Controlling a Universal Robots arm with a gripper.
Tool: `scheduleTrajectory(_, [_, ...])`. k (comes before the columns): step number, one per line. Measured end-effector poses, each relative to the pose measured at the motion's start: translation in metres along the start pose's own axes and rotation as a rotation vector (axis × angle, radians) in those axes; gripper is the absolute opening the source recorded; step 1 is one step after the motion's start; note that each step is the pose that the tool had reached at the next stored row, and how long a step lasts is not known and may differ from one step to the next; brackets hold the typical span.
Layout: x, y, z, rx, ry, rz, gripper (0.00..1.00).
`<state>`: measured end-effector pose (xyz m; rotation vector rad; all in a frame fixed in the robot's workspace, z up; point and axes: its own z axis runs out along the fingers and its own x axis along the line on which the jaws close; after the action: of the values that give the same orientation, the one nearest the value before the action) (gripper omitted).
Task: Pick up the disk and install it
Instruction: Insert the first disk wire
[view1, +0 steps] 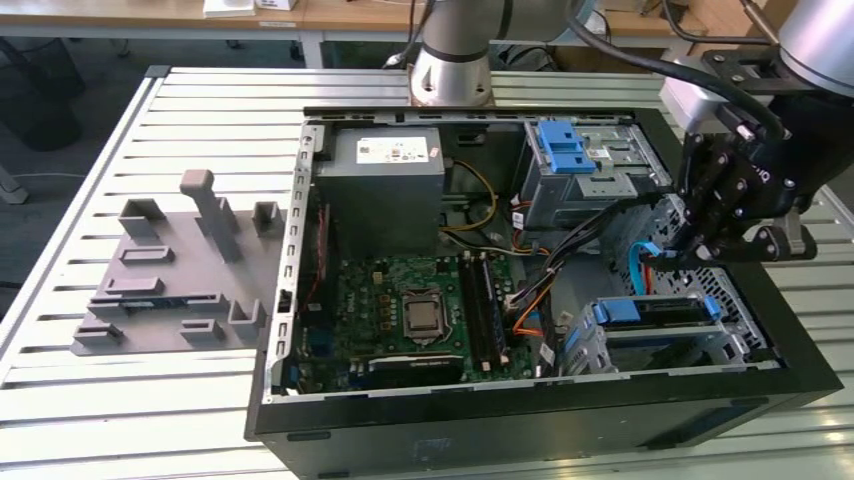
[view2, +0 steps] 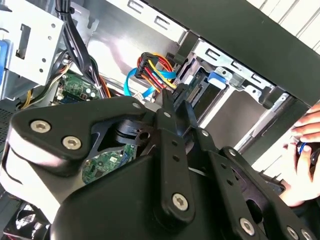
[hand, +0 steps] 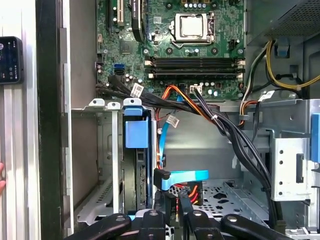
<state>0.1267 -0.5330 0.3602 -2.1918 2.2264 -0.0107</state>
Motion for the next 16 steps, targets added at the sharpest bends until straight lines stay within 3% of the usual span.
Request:
scheduleTrajectory(5, [-0.0001, -0.0004, 0.0046, 0.0002, 0.0091, 0.003, 0.23])
scheduleTrajectory(6, [-0.0001, -0.0005, 0.0052, 0.0002, 0.0101, 0.004, 0.17])
scheduleTrajectory(9, [-0.0001, -0.0008, 0.0054, -0.0004, 0.0105, 0.004, 0.16])
scheduleTrajectory(10, [0.0, -0.0015, 0.0055, -0.0064, 0.01, 0.004, 0.16])
scheduleTrajectory(11, [0.0005, -0.0023, 0.0056, -0.0219, 0.0096, 0.004, 0.16])
scheduleTrajectory(13, [0.0029, -0.0029, 0.0062, -0.0443, 0.0101, 0.005, 0.16])
scheduleTrajectory(14, [0.0046, -0.0032, 0.0069, -0.0504, 0.0102, 0.005, 0.16])
scheduleTrajectory(16, [0.0088, -0.0033, 0.0096, -0.0519, 0.0089, 0.005, 0.16])
